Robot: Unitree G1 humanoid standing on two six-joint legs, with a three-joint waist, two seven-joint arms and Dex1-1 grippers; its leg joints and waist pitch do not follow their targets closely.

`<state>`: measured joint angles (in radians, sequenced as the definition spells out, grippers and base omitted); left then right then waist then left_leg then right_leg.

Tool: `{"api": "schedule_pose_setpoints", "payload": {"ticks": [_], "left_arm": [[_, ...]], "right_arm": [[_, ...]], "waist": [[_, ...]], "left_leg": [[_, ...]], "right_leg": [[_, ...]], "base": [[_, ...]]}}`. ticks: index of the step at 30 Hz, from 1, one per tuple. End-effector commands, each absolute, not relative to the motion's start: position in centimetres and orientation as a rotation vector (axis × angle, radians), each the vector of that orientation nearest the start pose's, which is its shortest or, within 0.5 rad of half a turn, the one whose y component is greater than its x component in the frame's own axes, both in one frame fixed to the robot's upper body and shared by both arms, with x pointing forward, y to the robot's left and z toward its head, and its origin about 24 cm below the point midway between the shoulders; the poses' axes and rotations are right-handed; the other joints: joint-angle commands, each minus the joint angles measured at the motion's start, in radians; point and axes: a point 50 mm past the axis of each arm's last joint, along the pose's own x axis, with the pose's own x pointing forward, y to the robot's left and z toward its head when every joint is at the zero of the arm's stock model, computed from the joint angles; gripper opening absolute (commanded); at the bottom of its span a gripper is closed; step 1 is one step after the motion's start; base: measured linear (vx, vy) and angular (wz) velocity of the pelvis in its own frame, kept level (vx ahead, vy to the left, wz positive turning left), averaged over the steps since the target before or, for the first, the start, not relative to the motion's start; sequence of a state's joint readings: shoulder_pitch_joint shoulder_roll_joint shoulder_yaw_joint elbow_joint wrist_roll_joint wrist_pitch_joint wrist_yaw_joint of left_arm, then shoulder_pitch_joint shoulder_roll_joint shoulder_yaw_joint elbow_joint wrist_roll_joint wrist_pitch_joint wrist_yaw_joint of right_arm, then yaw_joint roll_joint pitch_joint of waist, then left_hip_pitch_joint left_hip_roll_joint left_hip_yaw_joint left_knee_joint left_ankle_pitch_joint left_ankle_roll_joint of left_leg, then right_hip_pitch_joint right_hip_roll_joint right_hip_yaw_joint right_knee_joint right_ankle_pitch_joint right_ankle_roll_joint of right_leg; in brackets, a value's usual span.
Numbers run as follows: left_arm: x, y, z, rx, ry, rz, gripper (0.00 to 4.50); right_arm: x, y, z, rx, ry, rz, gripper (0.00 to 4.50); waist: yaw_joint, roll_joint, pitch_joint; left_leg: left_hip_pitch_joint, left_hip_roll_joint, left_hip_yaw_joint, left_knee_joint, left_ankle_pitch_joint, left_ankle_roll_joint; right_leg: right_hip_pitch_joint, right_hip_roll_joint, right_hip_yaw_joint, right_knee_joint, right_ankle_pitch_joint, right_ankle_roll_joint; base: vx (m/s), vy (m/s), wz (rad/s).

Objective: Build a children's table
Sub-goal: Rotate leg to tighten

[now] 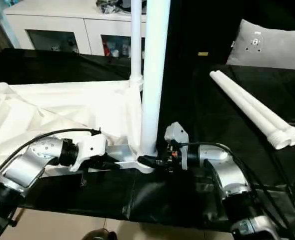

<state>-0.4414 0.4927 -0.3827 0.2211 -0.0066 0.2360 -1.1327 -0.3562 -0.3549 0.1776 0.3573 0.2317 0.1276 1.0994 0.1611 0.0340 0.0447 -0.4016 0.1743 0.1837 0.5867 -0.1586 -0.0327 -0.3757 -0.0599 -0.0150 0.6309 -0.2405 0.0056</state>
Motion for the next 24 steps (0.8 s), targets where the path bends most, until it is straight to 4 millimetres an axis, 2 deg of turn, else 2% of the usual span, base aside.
{"api": "schedule_pose_setpoints", "payload": {"ticks": [1,2,3,4,5,6,8,9,10,13,15,19,21,24], "left_arm": [[29.3,11.7,6.8,0.467,0.379,-1.263,0.0],[30.0,10.8,7.1,0.431,0.37,-1.185,0.0],[30.0,10.8,7.1,0.431,0.37,-1.185,0.0],[30.7,9.2,7.4,0.377,0.349,-1.094,0.0],[30.7,9.2,7.4,0.377,0.349,-1.094,0.0],[31.0,8.4,7.5,0.346,0.344,-1.057,0.0],[31.2,7.2,7.7,0.324,0.327,-1.006,0.0],[31.2,7.2,7.7,0.324,0.327,-1.006,0.0],[31.4,6.1,8.0,0.312,0.311,-0.967,0.0],[31.3,4.7,8.5,0.298,0.29,-0.923,0.0],[31.1,4.4,8.5,0.319,0.287,-0.93,0.0],[31.3,5.0,8.1,0.373,0.294,-0.909,0.0],[31.3,5.3,8.0,0.379,0.298,-0.897,0.0],[31.3,5.2,8.0,0.383,0.299,-0.894,0.0]], "right_arm": [[28.3,-13.3,2.4,-0.056,0.369,1.122,2.64],[28.7,-13.0,1.6,-0.036,0.398,1.016,2.64],[28.7,-13.0,1.6,-0.036,0.398,1.016,2.64],[29.4,-12.2,1.1,-0.013,0.4,0.894,2.64],[29.4,-12.2,1.1,-0.013,0.4,0.894,2.64],[29.9,-11.9,0.9,-0.009,0.405,0.828,2.64],[30.8,-11.5,0.7,0.015,0.418,0.708,2.64],[30.8,-11.5,0.7,0.015,0.418,0.708,2.64],[31.5,-11.2,0.6,0.027,0.422,0.616,2.64],[32.3,-10.8,0.7,0.042,0.418,0.519,2.64],[32.5,-10.7,0.7,0.044,0.413,0.491,2.64],[32.5,-10.6,0.5,0.048,0.414,0.471,2.64],[32.5,-10.5,0.4,0.037,0.408,0.475,2.64],[32.5,-10.2,0.5,0.005,0.389,0.488,2.64]], "waist": [[-0.011,-0.003,-0.043],[-0.016,-0.004,-0.041],[-0.02,-0.004,-0.041],[-0.032,-0.005,-0.038],[-0.036,-0.005,-0.035],[-0.039,-0.009,-0.038],[-0.049,-0.009,-0.038],[-0.055,-0.009,-0.039],[-0.055,-0.009,-0.039],[-0.059,-0.009,-0.043],[-0.058,-0.011,-0.046],[-0.058,-0.008,-0.048],[-0.059,-0.009,-0.046],[-0.062,-0.008,-0.041]], "left_leg": [[0.038,0.059,-0.026,-0.08,-0.292,-0.005],[0.039,0.058,-0.029,-0.084,-0.316,-0.021],[0.04,0.058,-0.029,-0.086,-0.327,-0.027],[0.04,0.057,-0.031,-0.088,-0.354,-0.043],[0.038,0.056,-0.032,-0.09,-0.361,-0.047],[0.04,0.055,-0.036,-0.091,-0.374,-0.056],[0.036,0.054,-0.036,-0.091,-0.361,-0.051],[0.034,0.053,-0.036,-0.09,-0.35,-0.047],[0.033,0.052,-0.035,-0.089,-0.346,-0.043],[0.032,0.052,-0.033,-0.085,-0.304,-0.028],[0.026,0.051,-0.03,-0.081,-0.259,-0.012],[0.025,0.051,-0.028,-0.079,-0.222,0.006],[0.026,0.051,-0.028,-0.081,-0.238,0.005],[0.03,0.054,-0.029,-0.087,-0.293,-0.011]], "right_leg": [[0.008,-0.08,0.032,-0.081,-0.155,-0.213],[0.008,-0.083,0.032,-0.085,-0.207,-0.207],[0.008,-0.084,0.032,-0.087,-0.229,-0.203],[0.006,-0.087,0.034,-0.092,-0.29,-0.188],[0.005,-0.086,0.033,-0.096,-0.307,-0.184],[0.006,-0.088,0.032,-0.098,-0.336,-0.171],[0.006,-0.087,0.034,-0.1,-0.31,-0.166],[0.007,-0.085,0.033,-0.099,-0.28,-0.17],[0.007,-0.084,0.033,-0.1,-0.269,-0.168],[0.009,-0.084,0.033,-0.099,-0.215,-0.177],[0.012,-0.08,0.032,-0.094,-0.145,-0.177],[0.016,-0.076,0.03,-0.086,-0.041,-0.188],[0.015,-0.077,0.03,-0.089,-0.064,-0.19],[0.011,-0.079,0.031,-0.097,-0.149,-0.181]], "base": [[0.0,0.0,0.0],[0.0,0.0,0.0],[0.0,0.0,0.0],[0.0,0.0,0.0],[0.0,0.0,0.0],[0.0,0.0,0.0],[0.0,0.0,0.0],[0.0,0.0,0.0],[0.0,0.0,0.0],[0.0,0.0,0.0],[0.0,0.0,0.0],[0.0,0.0,0.0],[0.0,0.0,0.0],[0.0,0.0,0.0]]}}
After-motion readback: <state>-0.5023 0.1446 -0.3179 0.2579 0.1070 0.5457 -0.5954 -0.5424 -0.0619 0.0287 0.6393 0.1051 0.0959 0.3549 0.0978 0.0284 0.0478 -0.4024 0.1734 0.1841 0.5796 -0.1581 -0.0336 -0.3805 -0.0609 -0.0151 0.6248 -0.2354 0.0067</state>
